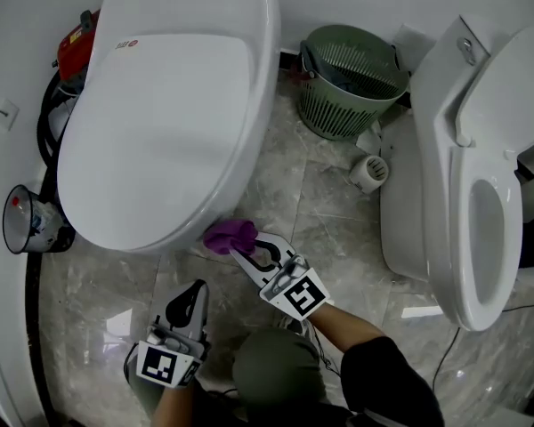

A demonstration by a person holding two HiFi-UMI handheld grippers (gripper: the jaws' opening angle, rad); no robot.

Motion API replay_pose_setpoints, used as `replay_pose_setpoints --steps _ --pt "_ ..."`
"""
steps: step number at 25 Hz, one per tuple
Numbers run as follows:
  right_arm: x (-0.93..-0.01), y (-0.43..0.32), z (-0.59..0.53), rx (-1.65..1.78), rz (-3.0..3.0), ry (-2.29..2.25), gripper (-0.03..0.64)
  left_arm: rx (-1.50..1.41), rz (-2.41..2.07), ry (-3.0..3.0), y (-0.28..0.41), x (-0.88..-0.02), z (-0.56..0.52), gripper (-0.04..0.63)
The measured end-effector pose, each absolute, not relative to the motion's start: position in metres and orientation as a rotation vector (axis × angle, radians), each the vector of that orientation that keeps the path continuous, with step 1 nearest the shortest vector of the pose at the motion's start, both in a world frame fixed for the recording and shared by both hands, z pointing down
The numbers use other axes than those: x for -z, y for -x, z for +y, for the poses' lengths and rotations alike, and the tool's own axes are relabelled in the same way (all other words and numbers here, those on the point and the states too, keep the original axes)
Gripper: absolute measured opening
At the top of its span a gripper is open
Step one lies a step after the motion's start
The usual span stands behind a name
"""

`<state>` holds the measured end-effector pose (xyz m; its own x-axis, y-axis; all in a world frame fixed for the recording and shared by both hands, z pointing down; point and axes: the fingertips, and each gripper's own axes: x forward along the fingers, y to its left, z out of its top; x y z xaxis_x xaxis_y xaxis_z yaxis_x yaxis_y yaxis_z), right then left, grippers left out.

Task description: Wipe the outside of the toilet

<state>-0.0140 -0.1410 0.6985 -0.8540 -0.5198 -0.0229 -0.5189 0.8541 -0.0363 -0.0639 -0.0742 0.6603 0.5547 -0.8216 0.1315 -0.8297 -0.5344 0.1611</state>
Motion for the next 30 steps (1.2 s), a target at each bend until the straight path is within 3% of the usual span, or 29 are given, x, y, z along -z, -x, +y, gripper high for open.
replay_pose_setpoints --steps 30 --pt "-0.707 -0.117 -0.453 0.103 2.593 1.736 0.066 -0.178 -1.395 -2.514 0.042 -0.699 -0.081 0.006"
